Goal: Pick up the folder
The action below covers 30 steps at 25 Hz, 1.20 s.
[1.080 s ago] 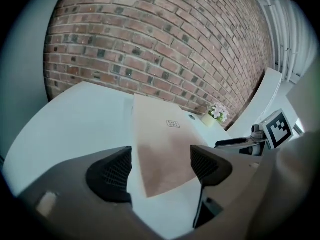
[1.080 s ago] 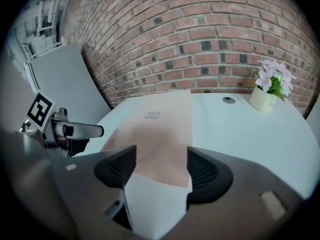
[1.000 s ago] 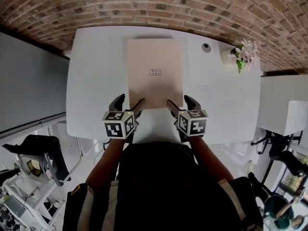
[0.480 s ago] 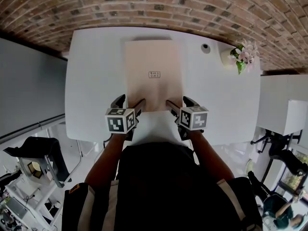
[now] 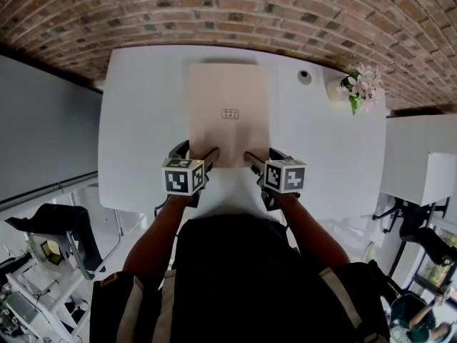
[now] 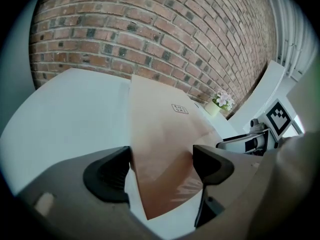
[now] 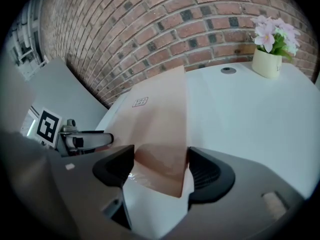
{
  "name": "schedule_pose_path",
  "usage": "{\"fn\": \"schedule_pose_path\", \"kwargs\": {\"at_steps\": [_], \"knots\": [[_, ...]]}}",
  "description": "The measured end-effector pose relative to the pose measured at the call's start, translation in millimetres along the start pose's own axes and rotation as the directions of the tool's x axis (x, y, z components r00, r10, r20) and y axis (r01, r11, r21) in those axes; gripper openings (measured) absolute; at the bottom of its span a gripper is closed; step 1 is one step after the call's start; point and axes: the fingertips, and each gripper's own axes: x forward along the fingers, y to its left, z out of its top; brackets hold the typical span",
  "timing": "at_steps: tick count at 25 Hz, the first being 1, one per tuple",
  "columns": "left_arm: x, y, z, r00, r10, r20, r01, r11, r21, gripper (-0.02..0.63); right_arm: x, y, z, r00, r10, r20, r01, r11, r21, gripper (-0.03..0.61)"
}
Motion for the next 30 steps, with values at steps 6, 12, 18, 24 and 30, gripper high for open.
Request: {"fn": "schedule_pose_path", "kwargs": {"at_steps": [6, 12, 18, 24, 30], "knots": [[-14, -7, 13, 0.998, 0.009, 0.060, -0.010, 1.000, 0.015, 0.393, -15, 9, 7, 1.000, -0.009, 0.003, 0.009, 1.000, 0.018, 0.341], [-35, -19, 24, 0.994, 0.006, 0.107, -0.012, 0.998, 0.054, 0.393, -36, 22, 12, 0.998, 0.006, 0.056, -0.006, 1.000, 0.008, 0.341], [-67, -35, 41, 0.980, 0.034, 0.195, -0.051, 0.995, 0.084, 0.393, -63, 36, 23, 0.990, 0.036, 0.136, -0.031, 0.999, -0.034, 0.341], [-99, -60, 54, 0.953, 0.051, 0.299, -0.086, 0.991, 0.102, 0.394, -98, 48, 35, 0.972, 0.075, 0.221, -0.051, 0.992, -0.114, 0.341], [-137, -92, 60, 0.915, 0.103, 0.390, -0.165, 0.978, 0.130, 0.394, -134, 60, 39, 0.944, 0.166, 0.286, -0.115, 0.975, -0.189, 0.341]]}}
